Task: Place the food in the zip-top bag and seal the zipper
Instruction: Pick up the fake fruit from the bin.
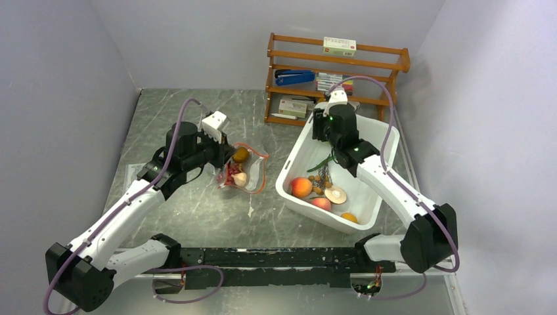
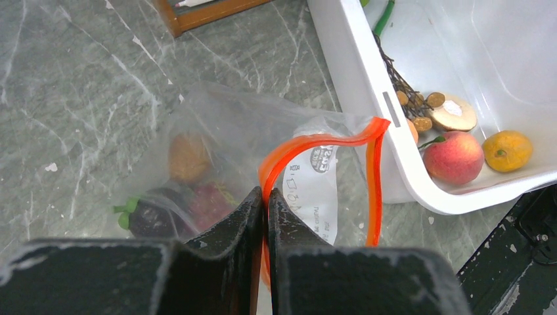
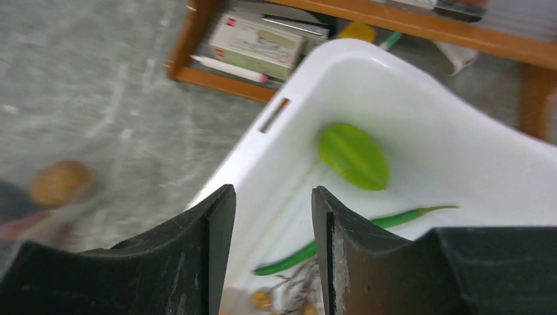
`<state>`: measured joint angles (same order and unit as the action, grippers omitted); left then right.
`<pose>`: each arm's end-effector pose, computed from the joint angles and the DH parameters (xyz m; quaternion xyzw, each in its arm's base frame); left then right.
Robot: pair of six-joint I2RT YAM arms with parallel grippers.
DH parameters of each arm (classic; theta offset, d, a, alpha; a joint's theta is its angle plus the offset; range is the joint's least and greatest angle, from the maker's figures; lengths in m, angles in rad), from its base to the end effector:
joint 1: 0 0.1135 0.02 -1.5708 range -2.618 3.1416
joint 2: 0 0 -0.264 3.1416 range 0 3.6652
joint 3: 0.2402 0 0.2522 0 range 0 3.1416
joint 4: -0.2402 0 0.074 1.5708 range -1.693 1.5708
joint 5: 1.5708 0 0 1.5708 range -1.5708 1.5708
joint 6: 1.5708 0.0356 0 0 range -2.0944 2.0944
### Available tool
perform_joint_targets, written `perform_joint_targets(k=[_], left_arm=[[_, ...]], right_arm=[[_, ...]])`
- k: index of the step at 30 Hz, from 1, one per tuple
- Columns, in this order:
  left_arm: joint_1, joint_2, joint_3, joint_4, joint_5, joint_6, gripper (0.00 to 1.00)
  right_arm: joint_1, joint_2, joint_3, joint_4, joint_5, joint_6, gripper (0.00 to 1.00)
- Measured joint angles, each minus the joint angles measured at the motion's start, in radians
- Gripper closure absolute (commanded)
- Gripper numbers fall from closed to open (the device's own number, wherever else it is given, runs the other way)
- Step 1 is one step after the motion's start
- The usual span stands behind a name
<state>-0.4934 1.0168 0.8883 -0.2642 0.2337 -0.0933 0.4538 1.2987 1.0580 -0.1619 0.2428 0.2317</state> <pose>0.2005 -0.1172 0.3246 0.2276 0.7965 -0.2524 0.5002 0.2744 0.1243 0.3251 -0.0254 0.8304 0.0888 0.5495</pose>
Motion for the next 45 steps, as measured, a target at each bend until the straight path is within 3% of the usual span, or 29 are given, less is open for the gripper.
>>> perform_joint_targets(k=[4,8,16,27,45], left_arm=[[0.000,0.000,0.000,0.006,0.011,0.000,0.93],[0.000,0.001,0.000,0.006,0.019,0.000,0.93],[0.000,0.000,0.000,0.006,0.021,0.000,0.93],[0.000,-0.008,0.000,0.006,0.020,0.000,0.93],[0.000,-0.011,0.000,0.006,0.020,0.000,0.93]], right_arm=[[-0.022,0.006,-0.092,0.084,0.031,-0.233,0.54],[-0.088,0.054,-0.111,0.109,-0.034,-0.401,0.54],[-0.217,0.264,0.014,0.048,-0.219,-0.616,0.47],[-0.232,0.351,0.067,-0.006,-0.317,-0.810,0.44],[-0.232,0.501,0.035,0.095,-0.262,-0.937,0.31]])
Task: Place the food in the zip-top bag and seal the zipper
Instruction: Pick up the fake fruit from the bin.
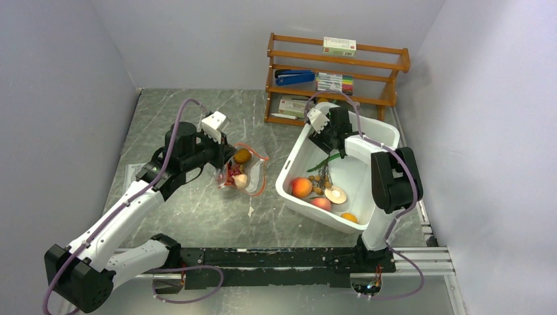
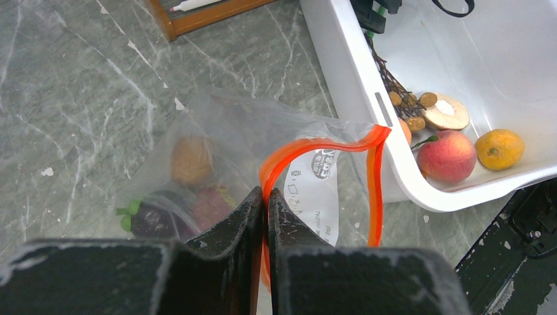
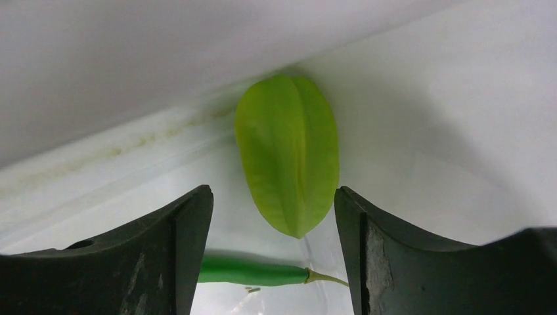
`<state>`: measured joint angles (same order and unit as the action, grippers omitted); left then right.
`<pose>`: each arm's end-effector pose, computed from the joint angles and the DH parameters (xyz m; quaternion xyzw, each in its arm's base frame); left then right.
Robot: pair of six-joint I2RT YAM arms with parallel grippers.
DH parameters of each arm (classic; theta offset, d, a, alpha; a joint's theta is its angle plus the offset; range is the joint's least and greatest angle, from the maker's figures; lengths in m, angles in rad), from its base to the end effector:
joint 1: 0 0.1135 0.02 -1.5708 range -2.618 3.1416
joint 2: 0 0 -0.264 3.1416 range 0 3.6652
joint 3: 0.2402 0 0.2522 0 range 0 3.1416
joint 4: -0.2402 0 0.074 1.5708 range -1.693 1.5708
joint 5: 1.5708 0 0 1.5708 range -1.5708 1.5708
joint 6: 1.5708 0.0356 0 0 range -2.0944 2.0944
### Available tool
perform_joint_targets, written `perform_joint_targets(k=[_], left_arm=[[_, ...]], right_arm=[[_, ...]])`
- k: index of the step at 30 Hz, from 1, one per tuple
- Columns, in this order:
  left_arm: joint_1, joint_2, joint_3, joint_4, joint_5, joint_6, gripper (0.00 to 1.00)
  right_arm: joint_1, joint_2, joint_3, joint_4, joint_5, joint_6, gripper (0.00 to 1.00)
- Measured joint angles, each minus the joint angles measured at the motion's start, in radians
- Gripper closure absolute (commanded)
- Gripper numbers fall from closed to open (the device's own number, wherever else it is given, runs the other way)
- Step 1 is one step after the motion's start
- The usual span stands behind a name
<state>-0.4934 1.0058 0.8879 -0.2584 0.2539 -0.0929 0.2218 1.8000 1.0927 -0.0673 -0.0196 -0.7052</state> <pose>0.1982 -0.1167 0.3274 0.2329 0.7897 -0.2614 0.5038 0.3739 0.0850 0.1804 -0.4155 0.8228 -0.0840 0.3785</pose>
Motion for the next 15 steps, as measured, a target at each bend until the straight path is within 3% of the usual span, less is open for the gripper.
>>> perform_joint_targets(k=[4,15], left_arm=[[0.000,0.000,0.000,0.000,0.000,0.000,0.93],[0.000,0.000,0.000,0.000,0.000,0.000,0.93]], right_arm=[[0.000,0.008,-0.041,0.063,0.038,-0.016,0.31],[0.005,0.038,-0.069,0.173,0.081,-0.037,0.47]])
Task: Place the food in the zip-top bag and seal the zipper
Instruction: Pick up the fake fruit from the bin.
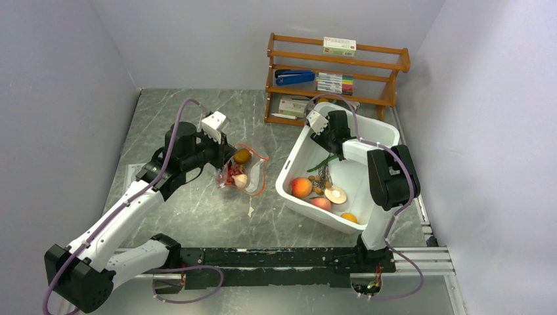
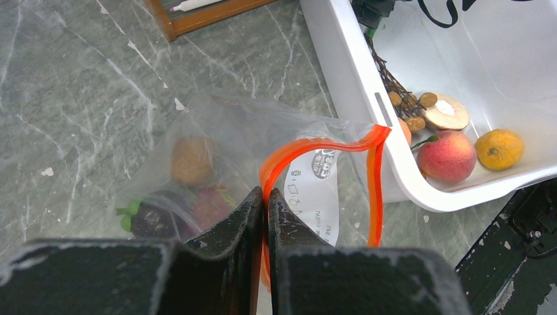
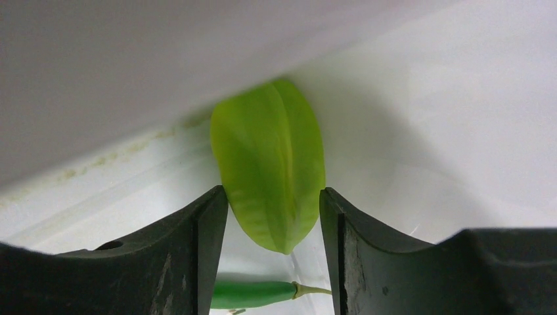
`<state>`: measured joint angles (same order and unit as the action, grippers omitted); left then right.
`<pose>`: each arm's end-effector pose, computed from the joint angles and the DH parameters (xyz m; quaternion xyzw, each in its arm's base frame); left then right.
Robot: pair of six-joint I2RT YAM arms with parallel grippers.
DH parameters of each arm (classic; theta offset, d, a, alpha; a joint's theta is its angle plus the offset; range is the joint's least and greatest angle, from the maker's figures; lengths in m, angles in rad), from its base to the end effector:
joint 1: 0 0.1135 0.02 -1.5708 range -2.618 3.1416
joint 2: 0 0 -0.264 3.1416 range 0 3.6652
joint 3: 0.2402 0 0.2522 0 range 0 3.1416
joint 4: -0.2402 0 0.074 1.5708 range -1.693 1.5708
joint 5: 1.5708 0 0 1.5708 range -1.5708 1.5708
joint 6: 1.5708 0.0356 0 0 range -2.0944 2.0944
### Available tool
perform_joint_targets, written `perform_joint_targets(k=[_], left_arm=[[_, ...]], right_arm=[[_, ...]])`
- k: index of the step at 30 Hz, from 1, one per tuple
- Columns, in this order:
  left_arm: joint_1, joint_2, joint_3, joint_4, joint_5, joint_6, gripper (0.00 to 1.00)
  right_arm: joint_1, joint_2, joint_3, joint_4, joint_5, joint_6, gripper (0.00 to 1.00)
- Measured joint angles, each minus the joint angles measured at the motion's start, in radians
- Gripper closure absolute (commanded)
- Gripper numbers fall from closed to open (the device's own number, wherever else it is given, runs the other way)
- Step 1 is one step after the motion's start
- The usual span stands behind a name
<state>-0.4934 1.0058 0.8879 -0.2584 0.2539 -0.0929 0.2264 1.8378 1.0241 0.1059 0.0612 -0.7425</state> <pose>0.1982 -0.1167 0.3274 0.2329 0.7897 -0.2614 0.5038 0.3754 0.0842 0.1601 -0.4115 0.8094 -0.1336 0.3971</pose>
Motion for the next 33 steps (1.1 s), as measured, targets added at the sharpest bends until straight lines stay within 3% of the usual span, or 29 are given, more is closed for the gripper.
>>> perform_joint_targets(k=[16,27,33], left_arm=[[0.000,-0.010,0.000,0.000,0.000,0.000,0.93],[0.000,-0.008,0.000,0.000,-0.007,-0.001,0.93],[0.000,-0.008,0.000,0.000,-0.026,-0.011,0.93]], right_arm=[[0.014,-0.026,-0.025,0.022,0.068,0.033,0.62],[0.045,-0.146,-0.058,-0.031,0.122,0.153,0.62],[0.061,-0.248,-0.055,-0.164,0.153,0.294,0.60]])
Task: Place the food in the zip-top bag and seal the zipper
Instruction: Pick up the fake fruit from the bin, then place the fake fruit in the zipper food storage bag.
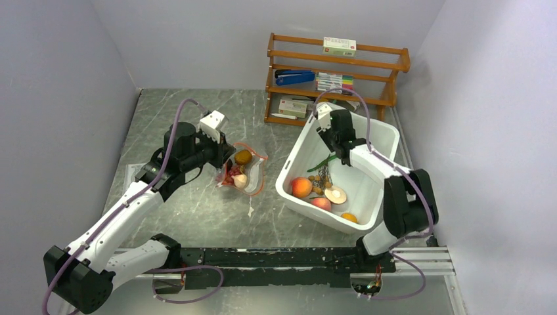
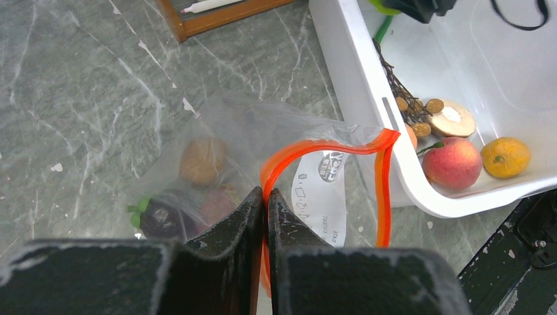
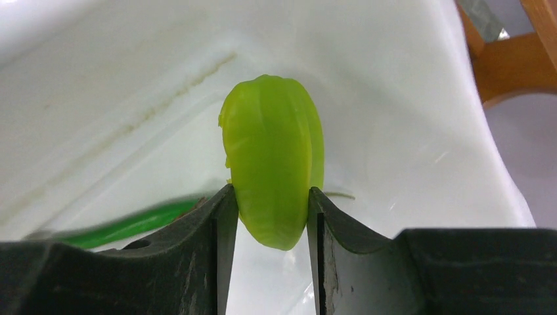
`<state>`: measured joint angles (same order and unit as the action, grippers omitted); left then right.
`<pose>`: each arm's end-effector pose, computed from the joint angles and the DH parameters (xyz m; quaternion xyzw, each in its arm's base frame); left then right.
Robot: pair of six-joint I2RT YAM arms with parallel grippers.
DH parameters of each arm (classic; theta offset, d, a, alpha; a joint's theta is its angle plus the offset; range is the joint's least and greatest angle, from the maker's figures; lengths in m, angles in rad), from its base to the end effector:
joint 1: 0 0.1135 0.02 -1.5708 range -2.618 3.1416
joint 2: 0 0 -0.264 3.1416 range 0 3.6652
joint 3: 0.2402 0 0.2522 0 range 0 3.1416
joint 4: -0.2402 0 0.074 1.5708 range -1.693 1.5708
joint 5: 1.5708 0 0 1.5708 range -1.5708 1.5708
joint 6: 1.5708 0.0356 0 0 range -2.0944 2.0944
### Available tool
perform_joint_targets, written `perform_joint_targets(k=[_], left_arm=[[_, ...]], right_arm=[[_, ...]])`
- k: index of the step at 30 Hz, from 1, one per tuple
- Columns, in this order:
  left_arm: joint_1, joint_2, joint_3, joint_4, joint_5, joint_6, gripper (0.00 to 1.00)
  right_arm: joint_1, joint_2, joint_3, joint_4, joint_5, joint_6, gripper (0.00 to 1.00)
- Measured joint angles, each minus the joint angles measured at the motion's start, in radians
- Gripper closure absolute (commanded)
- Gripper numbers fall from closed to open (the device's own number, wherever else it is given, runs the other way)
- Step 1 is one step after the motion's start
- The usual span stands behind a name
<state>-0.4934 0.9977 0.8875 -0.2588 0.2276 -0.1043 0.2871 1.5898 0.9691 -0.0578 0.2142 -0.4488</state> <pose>0.1973 -0.1152 0.3288 0.2214 0.7916 -0.2549 0.5093 0.3319 0.0901 0.2155 -0.2796 0.8535 -0.1308 0.4198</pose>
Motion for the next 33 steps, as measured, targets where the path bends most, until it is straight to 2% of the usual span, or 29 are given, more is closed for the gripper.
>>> perform_joint_targets(k=[9,15,24,33], left_arm=[[0.000,0.005,0.000,0.000,-0.022,-0.007,0.93],[0.000,0.005,0.000,0.000,-0.030,-0.008,0.93],[0.000,0.005,0.000,0.000,-0.037,-0.008,0.93],[0.000,0.006,-0.001,0.000,-0.040,-0.007,0.93]], right_arm=[[0.013,-0.298,-0.001,-0.130,-0.092,0.151,0.59],[0.092,-0.460,-0.001,-0.159,-0.197,0.200,0.58],[0.387,-0.499,0.002,-0.159,-0.301,0.229,0.57],[0.534,-0.499,-0.018,-0.037,-0.425,0.211,0.58]])
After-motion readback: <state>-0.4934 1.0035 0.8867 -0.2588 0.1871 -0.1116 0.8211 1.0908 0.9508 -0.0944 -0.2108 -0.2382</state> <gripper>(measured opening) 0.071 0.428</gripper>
